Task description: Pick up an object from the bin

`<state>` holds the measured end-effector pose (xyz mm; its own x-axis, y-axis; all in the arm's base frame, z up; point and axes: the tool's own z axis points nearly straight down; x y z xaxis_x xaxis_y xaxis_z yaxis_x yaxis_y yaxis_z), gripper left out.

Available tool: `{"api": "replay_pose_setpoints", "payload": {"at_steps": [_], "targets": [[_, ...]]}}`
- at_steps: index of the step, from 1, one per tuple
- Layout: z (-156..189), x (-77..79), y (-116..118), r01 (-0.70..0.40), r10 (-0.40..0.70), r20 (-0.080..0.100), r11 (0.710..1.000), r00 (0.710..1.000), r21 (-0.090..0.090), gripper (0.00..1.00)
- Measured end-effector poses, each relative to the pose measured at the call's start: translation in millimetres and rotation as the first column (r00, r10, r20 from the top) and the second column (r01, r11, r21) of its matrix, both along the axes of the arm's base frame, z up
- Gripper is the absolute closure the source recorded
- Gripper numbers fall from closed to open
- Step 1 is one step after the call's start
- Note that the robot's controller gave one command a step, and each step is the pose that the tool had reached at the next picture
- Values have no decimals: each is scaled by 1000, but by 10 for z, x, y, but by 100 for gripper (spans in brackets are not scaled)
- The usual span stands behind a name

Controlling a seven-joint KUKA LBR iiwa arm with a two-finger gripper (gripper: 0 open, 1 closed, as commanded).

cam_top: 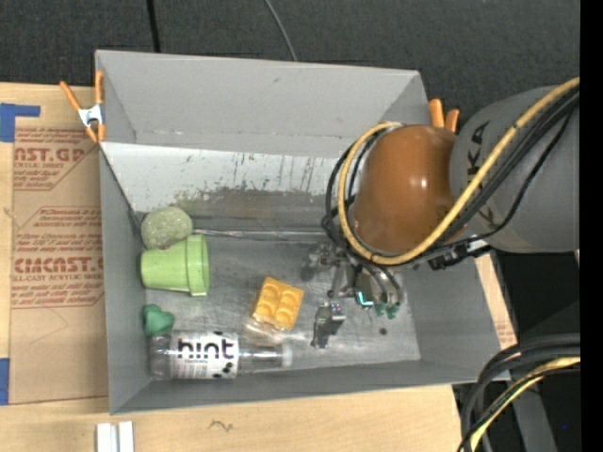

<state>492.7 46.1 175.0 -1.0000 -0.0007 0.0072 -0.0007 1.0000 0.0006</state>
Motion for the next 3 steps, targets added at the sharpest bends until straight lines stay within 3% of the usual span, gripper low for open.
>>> {"api": "replay_pose_setpoints", "payload": {"at_steps": [1, 2, 3], "targets": [[30, 18, -2, 0, 0, 7, 1000, 1000, 0, 0], [-382, 53, -101, 59, -59, 14, 998, 998, 2, 0], [-763, 43, -77, -40, 40, 7, 999, 999, -1, 0]]}}
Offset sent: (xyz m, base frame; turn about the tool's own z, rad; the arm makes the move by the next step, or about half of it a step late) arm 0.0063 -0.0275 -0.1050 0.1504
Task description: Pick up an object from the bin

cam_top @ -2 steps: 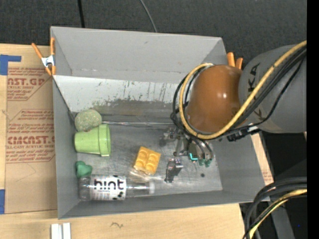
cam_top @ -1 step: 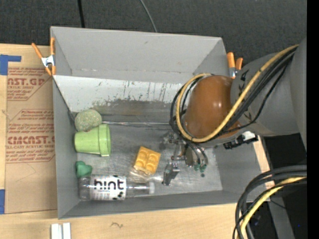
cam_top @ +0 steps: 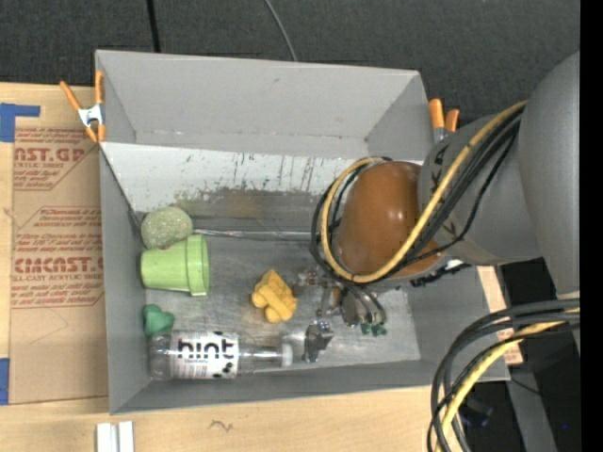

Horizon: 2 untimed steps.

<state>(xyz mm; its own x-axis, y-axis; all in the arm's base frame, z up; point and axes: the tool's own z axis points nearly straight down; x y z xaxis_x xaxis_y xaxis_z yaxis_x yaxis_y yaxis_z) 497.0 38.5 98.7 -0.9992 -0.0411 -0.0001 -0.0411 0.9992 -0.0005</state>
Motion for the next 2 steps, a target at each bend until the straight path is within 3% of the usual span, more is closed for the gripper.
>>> {"api": "replay_pose_setpoints", "payload": {"at_steps": [1, 2], "targets": [[-253, 419, 47, -216, 216, 0, 976, 976, 1, 100], [-269, 420, 50, -216, 216, 5, 976, 976, 1, 0]]}}
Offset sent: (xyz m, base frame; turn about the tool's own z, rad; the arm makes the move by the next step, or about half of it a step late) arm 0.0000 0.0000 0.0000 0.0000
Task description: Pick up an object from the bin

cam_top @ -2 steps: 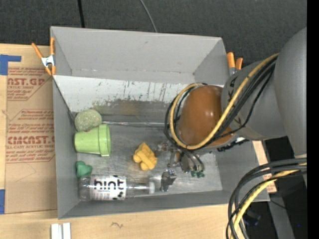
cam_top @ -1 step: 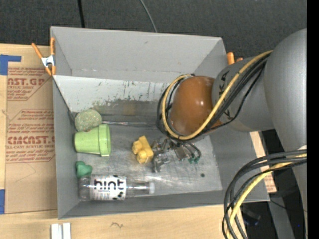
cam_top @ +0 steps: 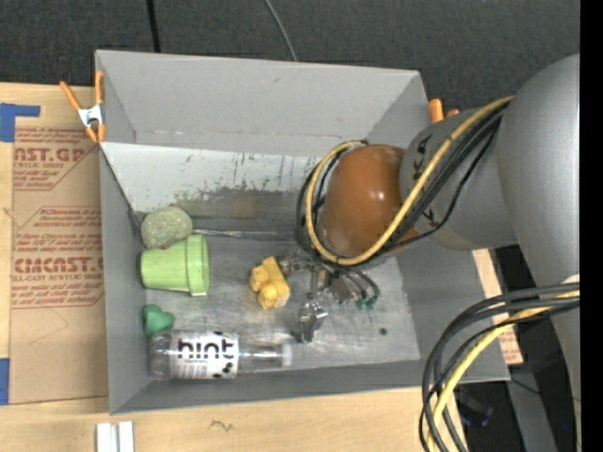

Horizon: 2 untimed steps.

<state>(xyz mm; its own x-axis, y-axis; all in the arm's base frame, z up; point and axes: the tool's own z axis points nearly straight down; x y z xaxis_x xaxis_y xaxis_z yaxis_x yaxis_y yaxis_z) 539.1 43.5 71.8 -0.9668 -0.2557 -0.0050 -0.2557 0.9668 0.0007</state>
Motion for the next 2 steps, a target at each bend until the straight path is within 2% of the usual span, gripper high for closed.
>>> {"api": "replay_pose_setpoints", "payload": {"at_steps": [1, 2], "targets": [[0, 0, 0, 0, 0, 0, 1000, 1000, 0, 0], [0, 27, -20, -138, 138, 1, 990, 990, -1, 0]]}}
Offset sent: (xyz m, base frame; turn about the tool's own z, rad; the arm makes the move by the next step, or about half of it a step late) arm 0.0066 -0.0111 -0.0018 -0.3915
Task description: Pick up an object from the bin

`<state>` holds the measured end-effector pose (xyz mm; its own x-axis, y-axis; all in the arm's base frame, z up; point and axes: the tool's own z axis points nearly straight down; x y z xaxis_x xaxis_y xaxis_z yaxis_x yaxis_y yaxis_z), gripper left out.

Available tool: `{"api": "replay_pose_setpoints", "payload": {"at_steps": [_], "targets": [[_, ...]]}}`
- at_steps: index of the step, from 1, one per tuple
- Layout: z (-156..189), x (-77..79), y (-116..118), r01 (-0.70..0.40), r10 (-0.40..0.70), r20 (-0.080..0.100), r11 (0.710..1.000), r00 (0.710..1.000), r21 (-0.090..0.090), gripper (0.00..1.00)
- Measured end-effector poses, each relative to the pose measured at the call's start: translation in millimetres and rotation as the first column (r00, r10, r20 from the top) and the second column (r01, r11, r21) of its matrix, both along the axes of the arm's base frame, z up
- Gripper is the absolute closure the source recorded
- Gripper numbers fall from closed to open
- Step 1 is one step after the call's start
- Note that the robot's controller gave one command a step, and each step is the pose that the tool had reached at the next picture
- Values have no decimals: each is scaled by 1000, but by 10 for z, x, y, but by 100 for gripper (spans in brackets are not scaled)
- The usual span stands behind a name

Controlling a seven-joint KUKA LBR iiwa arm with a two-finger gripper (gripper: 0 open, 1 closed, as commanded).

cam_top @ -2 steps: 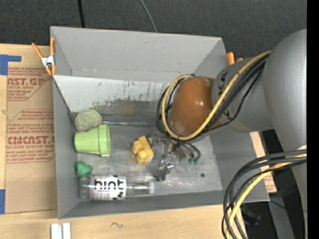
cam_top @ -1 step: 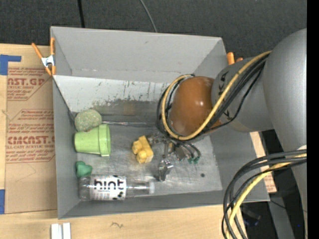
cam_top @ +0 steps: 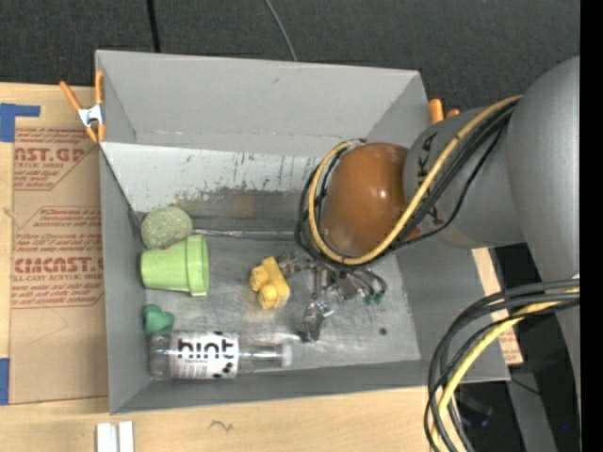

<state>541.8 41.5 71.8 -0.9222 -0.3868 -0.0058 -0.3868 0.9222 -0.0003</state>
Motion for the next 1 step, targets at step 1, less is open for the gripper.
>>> {"api": "replay_pose_setpoints", "payload": {"at_steps": [1], "targets": [[0, 79, 242, -223, 223, -1, 975, 975, -6, 0]]}}
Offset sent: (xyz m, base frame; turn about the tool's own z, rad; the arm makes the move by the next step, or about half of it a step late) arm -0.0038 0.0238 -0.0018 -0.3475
